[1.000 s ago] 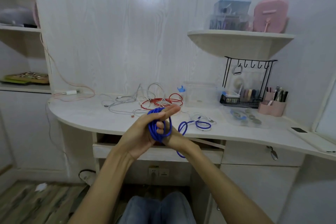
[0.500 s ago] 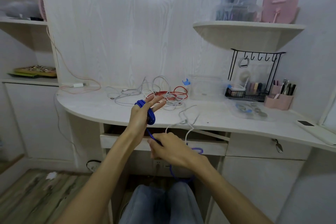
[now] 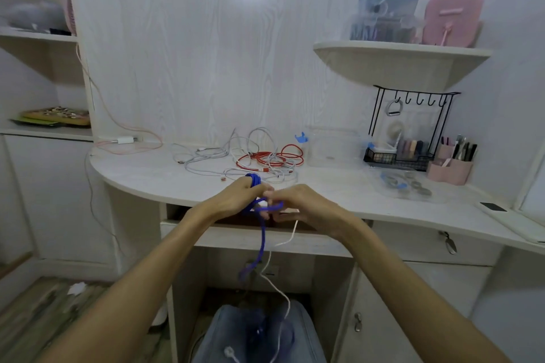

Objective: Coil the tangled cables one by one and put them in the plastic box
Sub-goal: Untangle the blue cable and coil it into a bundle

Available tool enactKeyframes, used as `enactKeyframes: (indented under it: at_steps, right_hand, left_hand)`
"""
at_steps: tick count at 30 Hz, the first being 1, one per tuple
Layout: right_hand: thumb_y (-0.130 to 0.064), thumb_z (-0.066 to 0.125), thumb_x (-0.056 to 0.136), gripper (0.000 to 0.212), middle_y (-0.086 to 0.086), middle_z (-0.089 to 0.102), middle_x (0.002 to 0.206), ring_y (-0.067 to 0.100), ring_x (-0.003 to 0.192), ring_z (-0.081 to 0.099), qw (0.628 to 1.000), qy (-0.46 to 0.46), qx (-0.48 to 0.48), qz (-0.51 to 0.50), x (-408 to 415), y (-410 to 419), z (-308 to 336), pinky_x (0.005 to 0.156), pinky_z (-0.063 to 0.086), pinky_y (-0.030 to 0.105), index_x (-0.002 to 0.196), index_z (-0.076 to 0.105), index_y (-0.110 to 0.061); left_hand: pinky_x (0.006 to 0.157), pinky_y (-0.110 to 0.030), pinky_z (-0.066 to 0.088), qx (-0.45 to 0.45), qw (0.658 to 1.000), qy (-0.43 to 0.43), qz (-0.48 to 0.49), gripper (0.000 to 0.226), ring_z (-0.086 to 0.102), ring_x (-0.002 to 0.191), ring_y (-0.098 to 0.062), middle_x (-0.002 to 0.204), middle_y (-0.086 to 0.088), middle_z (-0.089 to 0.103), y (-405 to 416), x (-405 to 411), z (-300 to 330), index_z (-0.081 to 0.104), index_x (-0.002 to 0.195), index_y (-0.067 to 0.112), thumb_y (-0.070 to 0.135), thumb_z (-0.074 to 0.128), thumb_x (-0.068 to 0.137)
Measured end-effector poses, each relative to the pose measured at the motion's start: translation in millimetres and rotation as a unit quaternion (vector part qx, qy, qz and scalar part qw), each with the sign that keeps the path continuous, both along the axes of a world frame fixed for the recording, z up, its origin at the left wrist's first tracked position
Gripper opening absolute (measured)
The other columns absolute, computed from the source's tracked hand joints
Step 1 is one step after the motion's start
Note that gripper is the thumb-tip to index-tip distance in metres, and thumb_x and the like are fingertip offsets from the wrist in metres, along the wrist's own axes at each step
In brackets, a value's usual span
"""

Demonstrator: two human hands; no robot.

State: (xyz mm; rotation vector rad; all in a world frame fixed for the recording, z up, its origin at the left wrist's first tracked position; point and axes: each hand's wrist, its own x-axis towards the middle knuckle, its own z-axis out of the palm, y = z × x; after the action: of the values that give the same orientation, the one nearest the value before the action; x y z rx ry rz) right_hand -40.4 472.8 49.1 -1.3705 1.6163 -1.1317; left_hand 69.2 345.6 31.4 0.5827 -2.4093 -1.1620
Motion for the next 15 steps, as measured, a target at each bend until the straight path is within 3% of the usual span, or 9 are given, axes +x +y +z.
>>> enactKeyframes:
  at_steps: [2,4,8,10,12,14,15]
  right_hand:
    - [-0.021,0.056,0.091,0.012,0.009,0.073,0.090,0.020,0.088,0.070,0.984,-0.176,-0.026,-0.014,-11,4,10,0.076,0.057,0.032,0.089,0.061,-0.011]
    - [-0.020,0.054,0.093,0.014,0.011,0.074,0.086,0.021,0.077,0.072,0.968,-0.246,-0.033,-0.033,-24,11,25,0.066,0.058,0.029,0.092,0.056,-0.006]
    - [-0.030,0.054,0.094,0.026,0.010,0.074,0.084,0.018,0.069,0.071,0.986,-0.143,0.048,-0.066,-28,10,24,0.060,0.057,0.026,0.102,0.054,-0.005]
    - [-0.029,0.055,0.094,0.027,0.010,0.074,0.091,0.017,0.075,0.071,0.987,-0.096,0.124,-0.045,-18,4,7,0.068,0.059,0.030,0.103,0.055,-0.003]
    - [-0.024,0.060,0.091,0.041,0.010,0.067,0.113,0.018,0.096,0.067,0.980,0.012,0.198,-0.018,-9,-3,-13,0.088,0.055,0.035,0.124,0.052,-0.002]
    - [-0.026,0.070,0.084,0.077,0.010,0.043,0.143,0.023,0.125,0.048,0.965,0.154,0.212,-0.029,-2,-15,-28,0.103,0.043,0.036,0.145,0.027,-0.007]
    - [-0.028,0.074,0.080,0.094,0.010,0.026,0.153,0.026,0.136,0.034,0.960,0.210,0.172,-0.064,0,-22,-32,0.107,0.036,0.038,0.149,0.013,-0.010]
  left_hand:
    - [0.061,-0.019,0.042,-0.010,0.999,-0.046,-0.010,0.035,0.057,0.052,-0.004,0.062,0.007,0.065,-7,6,-5,0.064,0.088,0.013,0.032,0.038,0.101]
    - [0.056,-0.018,0.044,0.035,0.998,-0.051,-0.022,0.037,0.051,0.046,-0.008,0.061,0.004,0.062,-16,14,-17,0.065,0.101,0.009,0.031,0.035,0.102]
    - [0.056,-0.018,0.045,0.107,0.994,-0.001,-0.017,0.034,0.038,0.041,-0.006,0.052,0.007,0.045,-18,20,-31,0.063,0.101,0.009,0.030,0.036,0.101]
    - [0.061,-0.023,0.048,0.154,0.986,0.066,-0.008,0.029,0.034,0.038,-0.006,0.049,0.008,0.040,-13,16,-23,0.060,0.097,0.009,0.026,0.038,0.101]
    - [0.062,-0.025,0.047,0.201,0.971,0.130,0.003,0.026,0.030,0.034,-0.005,0.047,0.009,0.036,-6,13,-8,0.057,0.091,0.010,0.023,0.037,0.101]
    - [0.055,-0.021,0.048,0.253,0.953,0.166,-0.002,0.024,0.028,0.032,-0.004,0.046,0.010,0.034,-1,14,9,0.054,0.088,0.010,0.020,0.036,0.101]
    - [0.052,-0.019,0.047,0.276,0.946,0.170,-0.014,0.024,0.027,0.032,-0.004,0.046,0.010,0.034,1,16,16,0.054,0.088,0.010,0.019,0.036,0.101]
